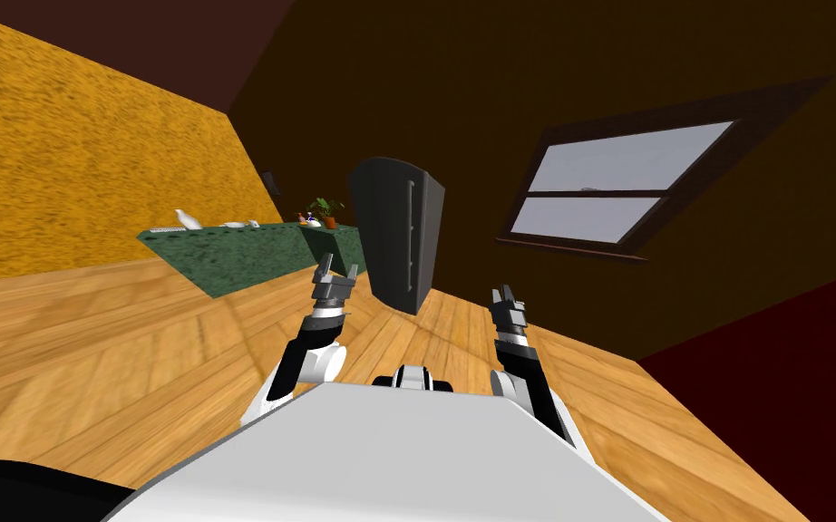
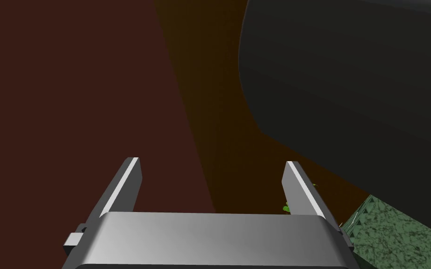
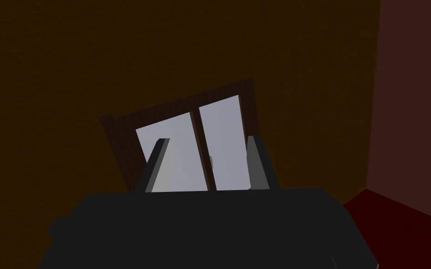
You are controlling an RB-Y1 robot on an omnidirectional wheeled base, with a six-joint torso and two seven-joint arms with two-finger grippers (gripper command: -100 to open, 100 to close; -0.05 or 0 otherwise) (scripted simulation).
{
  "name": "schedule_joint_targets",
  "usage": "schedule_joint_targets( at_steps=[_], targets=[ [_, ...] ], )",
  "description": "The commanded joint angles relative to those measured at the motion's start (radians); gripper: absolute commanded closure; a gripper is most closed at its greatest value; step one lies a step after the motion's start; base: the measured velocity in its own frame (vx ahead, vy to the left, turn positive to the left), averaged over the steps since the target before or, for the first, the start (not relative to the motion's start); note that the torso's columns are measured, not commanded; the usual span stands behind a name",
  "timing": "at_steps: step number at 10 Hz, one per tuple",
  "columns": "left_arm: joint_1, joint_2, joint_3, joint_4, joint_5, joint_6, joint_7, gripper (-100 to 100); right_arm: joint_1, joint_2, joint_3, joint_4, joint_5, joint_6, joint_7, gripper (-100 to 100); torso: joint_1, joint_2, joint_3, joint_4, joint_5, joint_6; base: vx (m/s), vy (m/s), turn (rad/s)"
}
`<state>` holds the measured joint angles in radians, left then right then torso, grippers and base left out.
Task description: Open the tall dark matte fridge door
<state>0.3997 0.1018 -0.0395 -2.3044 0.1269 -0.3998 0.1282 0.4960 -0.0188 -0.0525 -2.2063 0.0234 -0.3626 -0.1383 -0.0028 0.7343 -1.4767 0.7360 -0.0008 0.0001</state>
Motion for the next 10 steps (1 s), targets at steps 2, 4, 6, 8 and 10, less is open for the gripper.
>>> schedule_joint_targets(
  at_steps=[2, 4, 6, 8, 10],
  targets=[
    [-0.099, 0.057, 0.011, 0.089, 0.003, 0.068, 0.053, -100, 0.0, 0.0, 0.0, 0.0, 0.0, 0.0, 0.0, 0, 0.002, 0.003, 0.0, 0.002, 0.001, 0.0, 0.068, -0.118, 0.042],
    [-0.133, 0.073, 0.017, 0.12, 0.006, 0.09, 0.072, -100, 0.0, 0.0, 0.0, 0.0, 0.0, 0.0, 0.0, 0, 0.003, 0.004, 0.001, 0.002, 0.001, 0.0, 0.058, -0.104, 0.027],
    [-0.197, 0.105, 0.029, 0.181, 0.01, 0.136, 0.113, -100, 0.0, 0.0, 0.0, 0.0, 0.0, 0.0, 0.0, 0, 0.005, 0.004, 0.001, 0.002, 0.001, 0.0, 0.061, -0.095, 0.035],
    [-0.247, 0.121, 0.035, 0.222, 0.013, 0.161, 0.135, -100, 0.0, 0.0, 0.0, 0.0, 0.0, 0.0, 0.0, 0, 0.003, 0.004, 0.001, 0.002, 0.001, 0.0, 0.046, -0.091, 0.031],
    [-0.288, 0.137, 0.042, 0.259, 0.016, 0.188, 0.159, -100, 0.0, 0.0, 0.0, 0.0, 0.0, 0.0, 0.0, 0, 0.002, 0.003, 0.0, 0.002, 0.001, 0.0, 0.062, -0.106, 0.04]
  ],
)
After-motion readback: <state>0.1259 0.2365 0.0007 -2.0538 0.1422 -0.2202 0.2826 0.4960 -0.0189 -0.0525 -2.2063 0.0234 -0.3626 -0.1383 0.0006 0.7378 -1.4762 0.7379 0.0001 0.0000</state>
